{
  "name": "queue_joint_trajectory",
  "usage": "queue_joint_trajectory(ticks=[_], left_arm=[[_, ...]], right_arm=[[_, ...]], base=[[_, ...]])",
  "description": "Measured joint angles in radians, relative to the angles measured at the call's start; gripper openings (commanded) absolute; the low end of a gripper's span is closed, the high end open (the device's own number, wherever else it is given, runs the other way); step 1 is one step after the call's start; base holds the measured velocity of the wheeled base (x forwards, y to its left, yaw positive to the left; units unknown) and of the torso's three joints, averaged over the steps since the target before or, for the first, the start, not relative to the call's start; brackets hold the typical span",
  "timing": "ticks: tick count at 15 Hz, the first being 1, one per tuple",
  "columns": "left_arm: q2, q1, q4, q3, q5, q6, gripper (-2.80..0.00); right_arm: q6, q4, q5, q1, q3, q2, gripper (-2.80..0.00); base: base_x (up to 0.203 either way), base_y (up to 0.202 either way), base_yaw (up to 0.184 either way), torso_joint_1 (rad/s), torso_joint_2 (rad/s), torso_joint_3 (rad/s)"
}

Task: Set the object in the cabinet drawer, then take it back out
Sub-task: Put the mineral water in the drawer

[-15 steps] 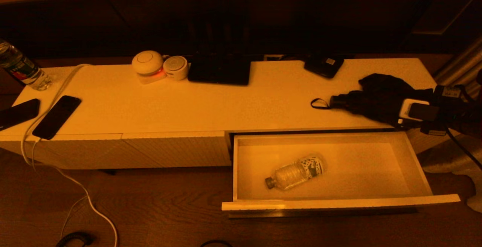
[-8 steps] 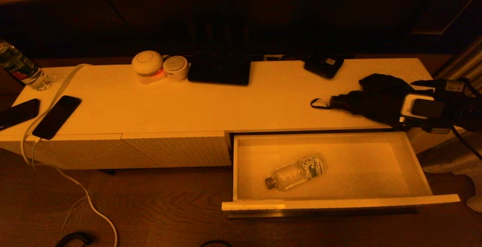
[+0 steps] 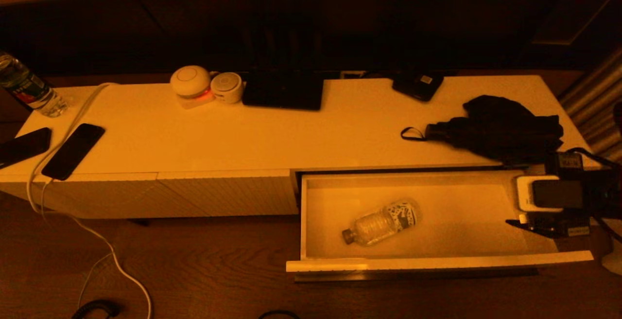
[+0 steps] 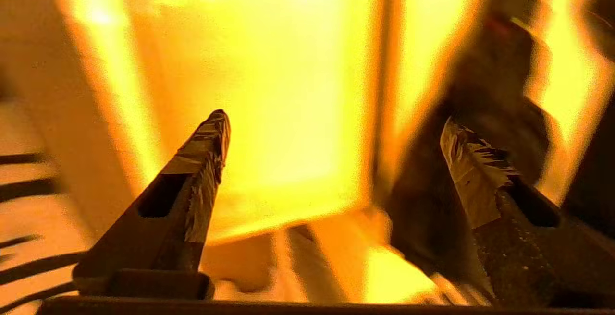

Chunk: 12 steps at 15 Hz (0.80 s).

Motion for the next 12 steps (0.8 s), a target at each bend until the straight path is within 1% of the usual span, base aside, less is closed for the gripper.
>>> queue_joint_trajectory(ticks=[1, 3, 5, 7, 12], left_arm=[[0.0, 0.0, 0.0, 0.0, 0.0, 0.0, -2.8], [0.0, 0.0, 0.0, 0.0, 0.0, 0.0, -2.8], [0.0, 0.0, 0.0, 0.0, 0.0, 0.0, -2.8], [0.0, 0.0, 0.0, 0.0, 0.0, 0.0, -2.8], [0.0, 0.0, 0.0, 0.0, 0.0, 0.0, -2.8]], right_arm=[[0.021, 0.031, 0.0, 0.034, -0.001, 0.003, 0.0], [0.06, 0.045, -0.001, 0.087, -0.004, 0.029, 0.0], [0.071, 0.046, -0.011, 0.12, -0.016, 0.073, 0.0], [0.086, 0.05, -0.032, 0.143, -0.035, 0.135, 0.0], [0.204, 0.058, -0.044, 0.177, -0.136, 0.316, 0.0]], base=[[0.0, 0.0, 0.0, 0.0, 0.0, 0.0], [0.0, 0.0, 0.0, 0.0, 0.0, 0.0], [0.0, 0.0, 0.0, 0.0, 0.0, 0.0], [0.0, 0.0, 0.0, 0.0, 0.0, 0.0], [0.0, 0.0, 0.0, 0.0, 0.0, 0.0]])
